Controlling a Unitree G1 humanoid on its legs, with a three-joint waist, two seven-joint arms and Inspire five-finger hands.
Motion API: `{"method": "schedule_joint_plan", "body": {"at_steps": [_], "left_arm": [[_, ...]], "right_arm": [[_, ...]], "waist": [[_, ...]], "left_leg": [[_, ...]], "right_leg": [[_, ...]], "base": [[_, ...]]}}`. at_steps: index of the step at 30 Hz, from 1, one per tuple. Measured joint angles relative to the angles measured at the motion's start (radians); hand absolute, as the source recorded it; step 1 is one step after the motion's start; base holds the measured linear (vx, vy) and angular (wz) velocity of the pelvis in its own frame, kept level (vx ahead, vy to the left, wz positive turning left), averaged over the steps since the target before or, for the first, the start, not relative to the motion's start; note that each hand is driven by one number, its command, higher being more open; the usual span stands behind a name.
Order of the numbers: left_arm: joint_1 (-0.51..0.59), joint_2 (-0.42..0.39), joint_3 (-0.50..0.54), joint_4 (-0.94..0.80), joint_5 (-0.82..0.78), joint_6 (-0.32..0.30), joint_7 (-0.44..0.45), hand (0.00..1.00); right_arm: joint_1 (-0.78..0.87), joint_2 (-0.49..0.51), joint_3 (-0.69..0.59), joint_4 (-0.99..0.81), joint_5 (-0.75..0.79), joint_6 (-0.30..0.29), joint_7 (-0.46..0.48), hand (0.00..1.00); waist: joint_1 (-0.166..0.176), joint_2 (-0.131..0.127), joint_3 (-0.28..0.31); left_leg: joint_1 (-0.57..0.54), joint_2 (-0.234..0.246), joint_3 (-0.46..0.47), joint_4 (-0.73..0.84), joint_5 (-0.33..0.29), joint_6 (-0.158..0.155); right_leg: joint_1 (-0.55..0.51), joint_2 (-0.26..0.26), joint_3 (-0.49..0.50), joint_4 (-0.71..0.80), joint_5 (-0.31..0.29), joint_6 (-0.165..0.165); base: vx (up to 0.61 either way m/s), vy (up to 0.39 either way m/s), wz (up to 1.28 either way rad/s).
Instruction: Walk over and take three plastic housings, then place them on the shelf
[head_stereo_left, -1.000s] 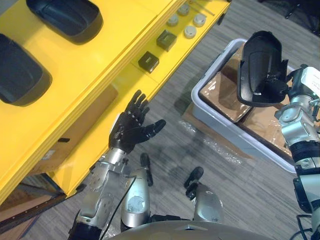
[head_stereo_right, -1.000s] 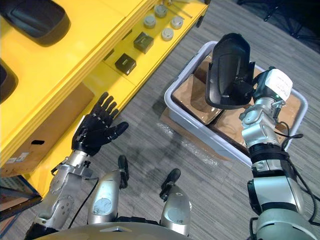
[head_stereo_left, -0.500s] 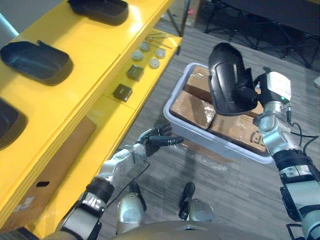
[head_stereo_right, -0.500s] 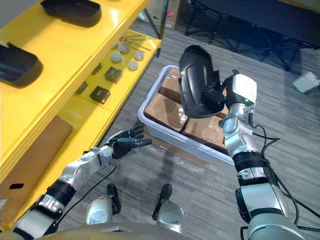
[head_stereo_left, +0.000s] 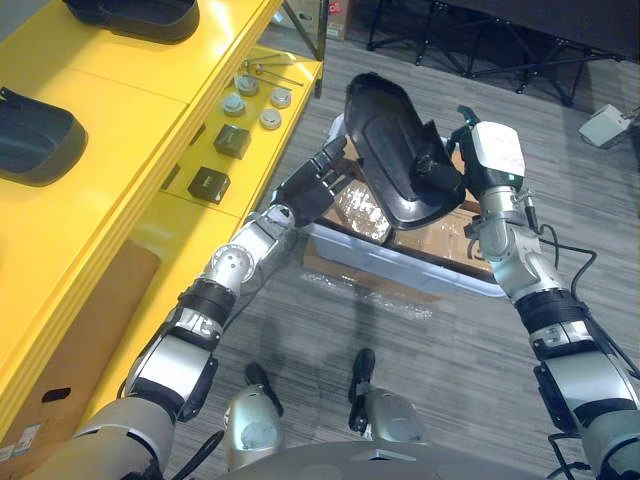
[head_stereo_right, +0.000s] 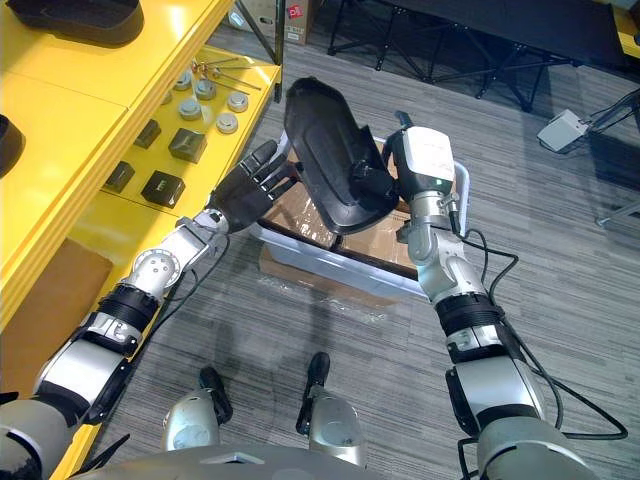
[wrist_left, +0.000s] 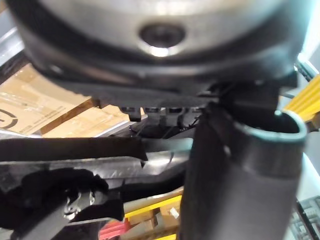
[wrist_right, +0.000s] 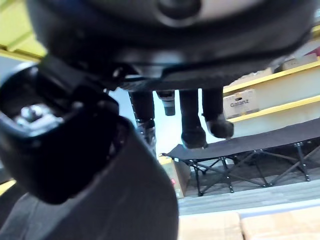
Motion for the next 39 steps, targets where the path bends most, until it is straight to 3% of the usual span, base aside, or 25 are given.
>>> {"method": "schedule_joint_plan", "body": {"at_steps": [4,15,16,23,26,34,35,39], "left_arm": [[0.000,-0.009,-0.004,0.004,0.002,0.000,0.033,1.00],[0.019,-0.083,-0.089,0.054,0.065,0.006,0.058,1.00],[0.020,-0.085,-0.098,0.055,0.069,0.007,0.058,0.00],[0.028,-0.097,-0.100,0.056,0.175,-0.018,0.055,0.00],[0.055,-0.105,-0.116,0.056,0.176,-0.077,0.054,0.00],[0.115,-0.132,-0.119,0.060,0.176,-0.164,0.054,0.00],[0.120,-0.140,-0.119,0.059,0.176,-0.171,0.050,0.00],[0.150,-0.146,-0.119,0.028,0.177,-0.197,0.038,0.00]], "right_arm": [[0.002,0.049,0.017,-0.030,-0.001,-0.032,0.000,0.00],[0.066,0.119,0.052,-0.068,-0.041,-0.062,0.000,0.00],[0.077,0.119,0.052,-0.068,-0.041,-0.063,0.001,0.00],[0.109,0.119,0.050,-0.069,-0.040,-0.070,0.003,0.00],[0.141,0.125,0.051,-0.072,-0.039,-0.090,0.002,0.00],[0.191,0.149,0.048,-0.134,-0.037,-0.127,-0.032,0.00],[0.200,0.149,0.045,-0.137,-0.036,-0.127,-0.048,1.00],[0.243,0.150,0.025,-0.172,-0.027,-0.170,-0.074,1.00]], "waist": [[-0.011,-0.025,-0.004],[-0.009,-0.045,-0.021],[-0.009,-0.051,-0.025],[-0.013,-0.063,-0.047],[-0.012,-0.060,-0.079],[-0.011,-0.055,-0.105],[-0.010,-0.053,-0.106],[-0.011,-0.051,-0.109]], "left_leg": [[0.006,-0.003,0.004,0.000,0.000,0.000],[0.065,-0.014,0.020,-0.030,0.004,-0.005],[0.071,-0.016,0.027,-0.036,0.004,-0.005],[0.096,-0.022,0.034,-0.059,0.011,-0.010],[0.115,-0.036,0.037,-0.100,0.031,-0.010],[0.169,-0.070,0.043,-0.208,0.086,-0.011],[0.180,-0.076,0.043,-0.231,0.098,-0.009],[0.213,-0.092,0.043,-0.299,0.127,-0.014]], "right_leg": [[0.014,0.001,0.003,-0.025,0.013,0.002],[0.059,0.000,0.015,-0.044,0.015,0.005],[0.059,-0.001,0.020,-0.044,0.016,0.005],[0.071,-0.002,0.023,-0.045,0.016,0.006],[0.072,-0.006,0.023,-0.046,0.016,0.006],[0.082,-0.013,0.021,-0.046,0.015,0.007],[0.086,-0.015,0.019,-0.047,0.014,0.008],[0.091,-0.019,0.019,-0.049,0.011,0.012]], "base": [[0.00,0.005,-0.01],[0.01,0.008,-0.02],[0.03,0.028,-0.09],[0.01,0.014,-0.03],[0.00,0.000,0.00],[0.00,0.004,0.01],[-0.02,0.018,0.06],[0.00,0.000,0.00]]}}
